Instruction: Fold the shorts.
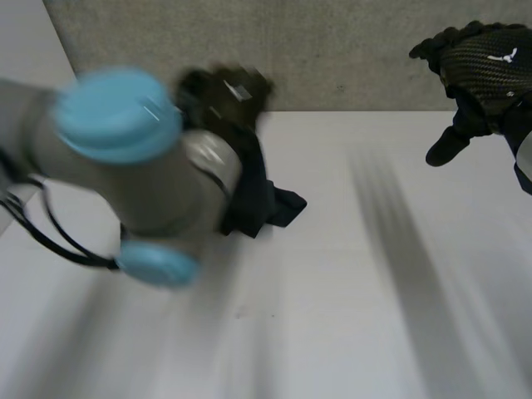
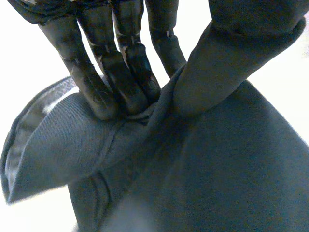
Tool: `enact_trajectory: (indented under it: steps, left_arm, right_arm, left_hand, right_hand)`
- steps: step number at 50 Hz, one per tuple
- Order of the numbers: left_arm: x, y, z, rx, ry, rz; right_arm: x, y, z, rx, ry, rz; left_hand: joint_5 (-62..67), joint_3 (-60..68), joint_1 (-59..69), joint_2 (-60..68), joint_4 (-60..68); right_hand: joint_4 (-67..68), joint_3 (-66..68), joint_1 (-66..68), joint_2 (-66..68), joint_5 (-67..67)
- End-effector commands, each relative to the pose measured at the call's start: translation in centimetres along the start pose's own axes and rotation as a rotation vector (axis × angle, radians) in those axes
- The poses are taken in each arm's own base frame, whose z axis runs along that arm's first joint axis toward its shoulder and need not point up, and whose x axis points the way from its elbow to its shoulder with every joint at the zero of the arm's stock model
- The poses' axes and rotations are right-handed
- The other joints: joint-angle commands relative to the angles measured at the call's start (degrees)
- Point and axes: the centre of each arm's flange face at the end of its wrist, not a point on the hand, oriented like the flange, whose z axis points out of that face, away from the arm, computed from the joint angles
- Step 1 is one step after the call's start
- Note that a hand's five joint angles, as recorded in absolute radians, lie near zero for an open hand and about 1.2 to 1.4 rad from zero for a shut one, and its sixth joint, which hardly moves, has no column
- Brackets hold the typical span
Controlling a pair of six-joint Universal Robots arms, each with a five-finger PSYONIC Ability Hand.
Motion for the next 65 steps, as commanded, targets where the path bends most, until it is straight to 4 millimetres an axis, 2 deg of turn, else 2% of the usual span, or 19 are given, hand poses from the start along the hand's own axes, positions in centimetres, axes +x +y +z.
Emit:
enact_trajectory:
  steps: [1, 4, 7, 8, 9, 15, 20, 23, 24, 29, 31, 36, 40, 45, 53, 58, 61, 62, 65]
  left_arm:
    - [11.5, 4.7, -6.4, -0.141, 0.327, 0.046]
    - [12.5, 5.0, -7.8, -0.154, 0.363, 0.055]
    - [12.3, 4.5, -8.5, -0.155, 0.369, 0.058]
    - [11.7, 3.6, -8.7, -0.140, 0.354, 0.055]
    - [11.3, 2.9, -8.9, -0.127, 0.345, 0.053]
    - [6.7, 0.2, -8.6, -0.082, 0.249, 0.039]
    - [0.6, -1.8, -8.8, -0.048, 0.101, 0.021]
    - [-1.8, -1.7, -8.4, -0.050, 0.041, 0.016]
    - [-3.4, -1.2, -7.9, -0.063, -0.001, 0.019]
    - [-7.3, 1.3, -6.2, -0.128, -0.082, 0.023]
    - [-7.7, 2.2, -5.8, -0.148, -0.072, 0.020]
    - [-7.8, 7.8, -3.8, -0.275, 0.005, -0.007]
    - [-8.0, 10.8, -1.9, -0.341, 0.020, -0.020]
    - [-6.9, 13.5, -1.0, -0.476, 0.089, -0.056]
    - [-5.9, 15.3, 0.3, -0.589, 0.169, -0.185]
    - [-6.0, 15.8, 0.9, -0.591, 0.159, -0.185]
    - [-6.1, 15.5, 1.1, -0.580, 0.155, -0.183]
    - [-6.0, 15.2, 1.1, -0.573, 0.156, -0.183]
    - [-6.5, 13.4, 1.1, -0.535, 0.147, -0.176]
  right_arm:
    - [1.0, -0.3, 0.1, 0.012, 0.031, -0.004]
    - [1.5, -0.1, 0.3, 0.007, 0.046, -0.003]
    - [2.0, 0.3, 0.6, -0.007, 0.057, -0.003]
    - [2.2, 0.7, 0.9, -0.020, 0.064, 0.000]
    - [2.3, 0.8, 0.9, -0.023, 0.066, 0.000]
    - [1.6, 3.0, 2.4, -0.085, 0.020, 0.014]
    - [0.7, 4.5, 3.3, -0.132, -0.041, 0.041]
    - [0.2, 5.4, 3.6, -0.165, -0.074, 0.062]
    - [-0.1, 6.1, 3.8, -0.193, -0.090, 0.081]
    - [-1.3, 7.8, 4.4, -0.278, -0.137, 0.145]
    - [-1.8, 8.2, 4.4, -0.298, -0.163, 0.156]
    - [-3.0, 11.2, 6.6, -0.367, -0.215, 0.184]
    - [-3.9, 12.7, 8.5, -0.384, -0.238, 0.233]
    - [-4.3, 15.3, 11.3, -0.413, -0.237, 0.381]
    - [-5.7, 18.5, 12.8, -0.474, -0.294, 0.472]
    - [-6.3, 20.4, 13.0, -0.516, -0.296, 0.479]
    - [-6.4, 20.8, 13.0, -0.541, -0.303, 0.472]
    - [-6.2, 20.3, 13.0, -0.529, -0.305, 0.457]
    - [-6.0, 18.5, 13.0, -0.485, -0.314, 0.414]
  left_hand:
    - [14.9, 11.8, 15.1, 11.3, 10.3]
    - [14.9, 11.8, 15.1, 11.3, 10.3]
    - [-19.7, -22.7, -19.4, -23.2, -24.2]
    - [-36.3, -39.3, -36.0, -39.8, -40.8]
    - [-40.4, -43.5, -40.1, -43.9, -44.9]
    - [-47.0, -50.1, -46.7, -50.5, -51.5]
    - [-50.7, -53.8, -50.4, -54.2, -55.2]
    - [-50.9, -53.9, -50.6, -54.4, -55.4]
    - [-50.9, -53.9, -50.6, -54.4, -55.4]
    - [-50.1, -53.1, -49.8, -53.6, -54.6]
    - [-49.9, -52.9, -49.6, -53.4, -54.4]
    - [-48.7, -51.8, -48.4, -52.2, -53.2]
    - [-44.4, -47.4, -44.1, -47.9, -48.9]
    - [-44.3, -47.4, -44.0, -47.8, -48.8]
    - [-42.0, -45.0, -41.7, -45.5, -46.5]
    - [-23.5, -26.6, -23.2, -27.0, -28.0]
    - [0.3, -2.7, 0.6, -3.2, -4.2]
    - [13.7, 10.7, 14.0, 10.2, 9.2]
    - [14.9, 11.8, 15.1, 11.3, 10.3]
  right_hand:
    - [-3.3, 0.3, 1.8, -2.2, -2.7]
    - [-3.3, 0.3, 1.8, -2.2, -2.7]
    - [-3.3, 0.3, 1.8, -2.2, -2.7]
    - [-3.3, 0.3, 1.8, -2.2, -2.7]
    - [-3.3, 0.3, 1.8, -2.2, -2.7]
    - [-3.3, 0.3, 1.8, -2.2, -2.7]
    - [-3.3, 0.3, 1.8, -2.2, -2.7]
    - [-3.3, 0.3, 1.8, -2.2, -2.7]
    - [-3.3, 0.3, 1.8, -2.2, -2.7]
    - [-3.3, 0.3, 1.8, -2.2, -2.7]
    - [-3.3, 0.3, 1.8, -2.2, -2.7]
    - [-3.3, 0.3, 1.8, -2.2, -2.7]
    - [1.0, 4.6, 6.1, 2.0, 1.5]
    - [4.0, 7.6, 9.1, 5.1, 4.6]
    - [11.8, 15.4, 16.9, 12.8, 12.3]
    - [19.1, 22.8, 24.2, 20.2, 19.7]
    - [41.4, 45.0, 46.5, 42.5, 42.0]
    - [66.4, 70.1, 71.6, 67.5, 67.0]
    - [66.7, 70.3, 71.8, 67.8, 67.3]
